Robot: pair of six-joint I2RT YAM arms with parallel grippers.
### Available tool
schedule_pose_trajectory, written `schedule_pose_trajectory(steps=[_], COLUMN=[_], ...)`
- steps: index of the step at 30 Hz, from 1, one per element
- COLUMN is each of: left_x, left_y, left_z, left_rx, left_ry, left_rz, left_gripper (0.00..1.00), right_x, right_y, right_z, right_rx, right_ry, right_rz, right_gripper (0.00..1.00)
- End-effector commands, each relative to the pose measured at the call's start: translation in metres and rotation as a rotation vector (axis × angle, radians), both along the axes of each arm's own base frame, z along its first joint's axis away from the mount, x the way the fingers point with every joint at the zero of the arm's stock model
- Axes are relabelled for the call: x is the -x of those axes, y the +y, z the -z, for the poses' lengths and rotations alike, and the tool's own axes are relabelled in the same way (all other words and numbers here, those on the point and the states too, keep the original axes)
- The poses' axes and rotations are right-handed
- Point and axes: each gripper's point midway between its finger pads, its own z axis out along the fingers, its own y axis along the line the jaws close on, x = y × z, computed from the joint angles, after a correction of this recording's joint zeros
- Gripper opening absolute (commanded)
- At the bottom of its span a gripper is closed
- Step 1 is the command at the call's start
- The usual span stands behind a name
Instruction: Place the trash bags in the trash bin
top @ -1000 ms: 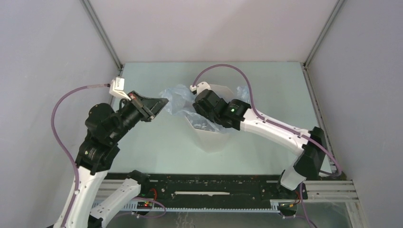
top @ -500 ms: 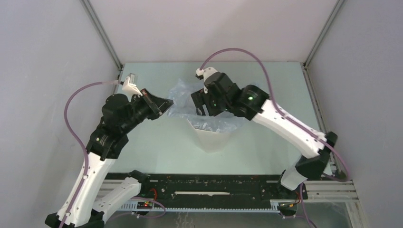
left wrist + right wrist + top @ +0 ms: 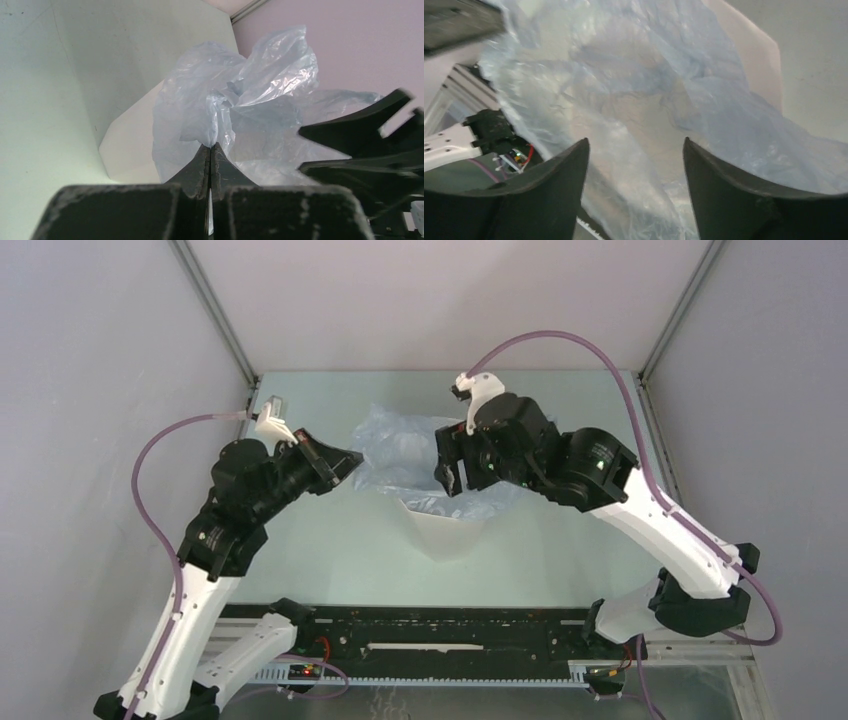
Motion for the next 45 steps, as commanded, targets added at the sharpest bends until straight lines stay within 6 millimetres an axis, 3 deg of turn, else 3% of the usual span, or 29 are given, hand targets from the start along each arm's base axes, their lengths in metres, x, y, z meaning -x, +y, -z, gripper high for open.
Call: schedule_pose_trajectory(steps=[1,6,10,13,16,21,24,28,32,36,45], left_x=[0.004,0.002,-0.001,-0.003,-0.005,-0.008,-0.009,-0.012,-0.013,-0.012,-0.013], left_y=[0.005,0.015,0.014,0.01,0.009,0.001,0.001,-0.004,-0.012,-0.017,-0.014], left_z=[-0.036,-0.036,-0.032,-0.028,-0.025,-0.01,-0.002,-0.006,-0.017,-0.03,-0.03], left_rx=[0.046,0.012,0.007,0.026,0.024,0.021,0.008,0.0,0.034,0.058,0.045], left_ry=[-0.072,-0.078,-0.068,-0.057,-0.049,-0.001,0.01,0.005,-0.005,-0.016,0.001], left_rz=[-0.021,-0.072,-0.073,-0.061,-0.062,-0.033,-0.033,-0.008,0.022,0.041,0.012], left_gripper=[0.0,0.0,0.0,0.0,0.0,0.0,0.0,0.0,0.0,0.0,0.0], right_x=[0.004,0.004,0.002,-0.012,-0.031,-0.059,-0.061,-0.045,-0.031,-0.016,0.02], right_y=[-0.027,-0.028,-0.019,-0.002,0.012,0.03,0.038,0.036,0.018,0.001,-0.013], right_z=[0.05,0.069,0.105,0.13,0.149,0.174,0.177,0.138,0.083,0.034,-0.063], right_rx=[0.178,0.252,0.326,0.356,0.37,0.362,0.354,0.321,0.251,0.165,-0.167], right_ry=[0.016,0.02,0.052,0.047,0.075,0.042,0.039,0.023,0.016,0.009,0.016], right_rz=[0.023,-0.013,-0.055,-0.086,-0.093,-0.109,-0.128,-0.134,-0.082,-0.029,0.017], right_gripper=[0.72,0.59,0.55,0.54,0.46,0.41,0.42,0.46,0.7,0.86,0.92])
